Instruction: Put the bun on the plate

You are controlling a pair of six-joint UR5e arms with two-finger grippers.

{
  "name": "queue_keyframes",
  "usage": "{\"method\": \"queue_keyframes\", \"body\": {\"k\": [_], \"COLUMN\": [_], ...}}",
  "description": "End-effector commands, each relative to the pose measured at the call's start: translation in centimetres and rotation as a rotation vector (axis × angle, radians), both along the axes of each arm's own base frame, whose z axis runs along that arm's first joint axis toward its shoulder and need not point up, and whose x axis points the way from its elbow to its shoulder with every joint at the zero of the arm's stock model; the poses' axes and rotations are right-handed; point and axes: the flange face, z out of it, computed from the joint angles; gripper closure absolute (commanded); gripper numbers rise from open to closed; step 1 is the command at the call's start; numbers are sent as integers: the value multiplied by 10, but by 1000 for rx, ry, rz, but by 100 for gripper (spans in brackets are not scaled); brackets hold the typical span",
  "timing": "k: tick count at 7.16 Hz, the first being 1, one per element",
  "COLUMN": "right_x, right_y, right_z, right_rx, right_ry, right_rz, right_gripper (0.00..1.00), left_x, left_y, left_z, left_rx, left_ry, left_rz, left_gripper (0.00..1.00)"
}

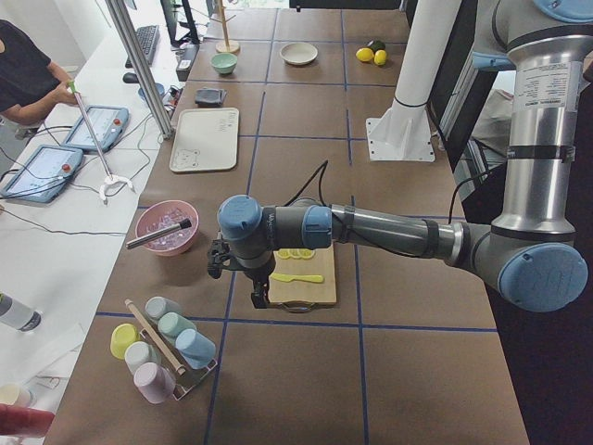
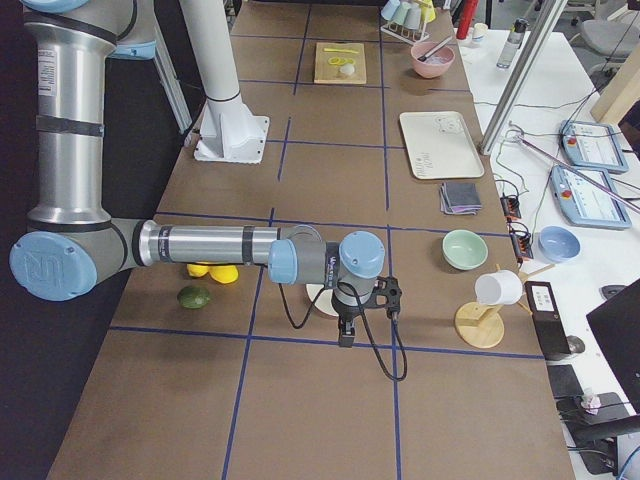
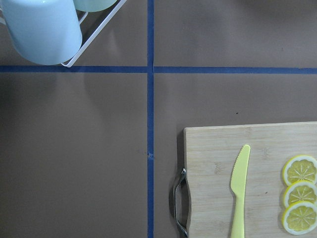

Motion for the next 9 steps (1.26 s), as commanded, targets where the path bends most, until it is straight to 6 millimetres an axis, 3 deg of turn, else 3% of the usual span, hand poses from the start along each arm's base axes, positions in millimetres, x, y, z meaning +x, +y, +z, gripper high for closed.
{"method": "queue_keyframes", "body": {"k": [1, 4, 5, 7, 9], "right_x": [0, -15, -30, -57, -101], "right_y": [0, -3, -3, -6, -6], "right_z": [0, 18, 28, 29, 33], "right_rx": [0, 64, 61, 38, 12], "right_ry": [-3, -117, -168, -172, -171], "right_rz": [-1, -18, -37, -16, 82], "right_gripper": [0, 0, 0, 0, 1], "left_x": [0, 0, 0, 0, 0], "left_y": [0, 0, 0, 1, 1], "left_z": [1, 4, 3, 3, 2], "left_rx": [-3, -11, -8, -8, -5], "left_ry": [2, 1, 2, 2, 2], "left_rz": [-1, -1, 0, 0, 0], "left_gripper": [0, 0, 0, 0, 0]}}
